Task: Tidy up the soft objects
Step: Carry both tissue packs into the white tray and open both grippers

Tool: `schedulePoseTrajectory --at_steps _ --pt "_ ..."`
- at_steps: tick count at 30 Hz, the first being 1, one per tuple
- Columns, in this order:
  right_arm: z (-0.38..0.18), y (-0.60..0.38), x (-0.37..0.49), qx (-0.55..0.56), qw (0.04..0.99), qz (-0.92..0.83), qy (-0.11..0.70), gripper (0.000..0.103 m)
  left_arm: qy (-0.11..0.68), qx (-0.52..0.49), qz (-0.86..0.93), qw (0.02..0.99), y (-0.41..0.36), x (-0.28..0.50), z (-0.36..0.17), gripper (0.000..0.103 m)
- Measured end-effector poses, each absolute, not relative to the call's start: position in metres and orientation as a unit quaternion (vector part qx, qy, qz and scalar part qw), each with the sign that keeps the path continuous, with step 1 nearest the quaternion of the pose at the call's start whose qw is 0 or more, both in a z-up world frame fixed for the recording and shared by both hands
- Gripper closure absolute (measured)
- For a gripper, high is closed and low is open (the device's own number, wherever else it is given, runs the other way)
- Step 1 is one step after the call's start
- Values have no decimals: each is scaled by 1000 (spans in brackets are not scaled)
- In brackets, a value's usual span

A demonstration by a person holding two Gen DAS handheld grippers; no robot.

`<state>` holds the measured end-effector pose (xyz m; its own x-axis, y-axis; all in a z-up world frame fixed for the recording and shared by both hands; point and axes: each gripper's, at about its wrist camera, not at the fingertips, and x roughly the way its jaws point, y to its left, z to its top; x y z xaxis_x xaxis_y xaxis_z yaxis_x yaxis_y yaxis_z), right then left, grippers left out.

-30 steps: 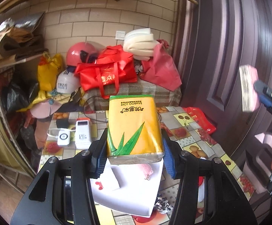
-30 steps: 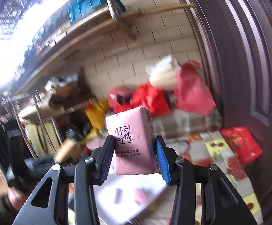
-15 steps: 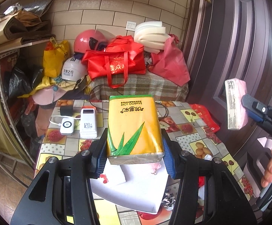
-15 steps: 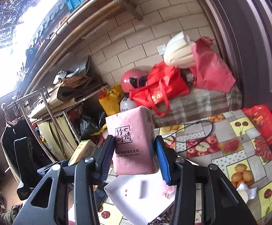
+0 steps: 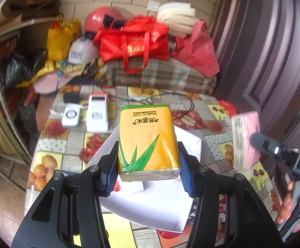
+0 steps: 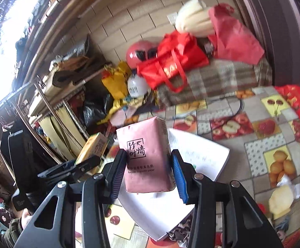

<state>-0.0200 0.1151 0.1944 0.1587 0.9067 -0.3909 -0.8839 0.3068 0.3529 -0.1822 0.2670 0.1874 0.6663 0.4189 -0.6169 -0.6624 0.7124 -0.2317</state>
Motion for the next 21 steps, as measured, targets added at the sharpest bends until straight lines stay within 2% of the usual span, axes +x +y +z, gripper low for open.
schedulePoseTrajectory --at_steps 10,18,20,21 --pt "100 160 -16 -47 728 564 386 59 338 -269 307 848 306 -161 117 52" --pt "82 181 -13 -73 721 560 402 57 371 -271 286 841 317 -123 85 51" --pt "80 184 -13 -75 722 560 399 56 374 -261 288 842 318 -118 81 41" --pt "77 187 -13 -80 719 563 399 53 375 -250 295 843 317 -118 79 20"
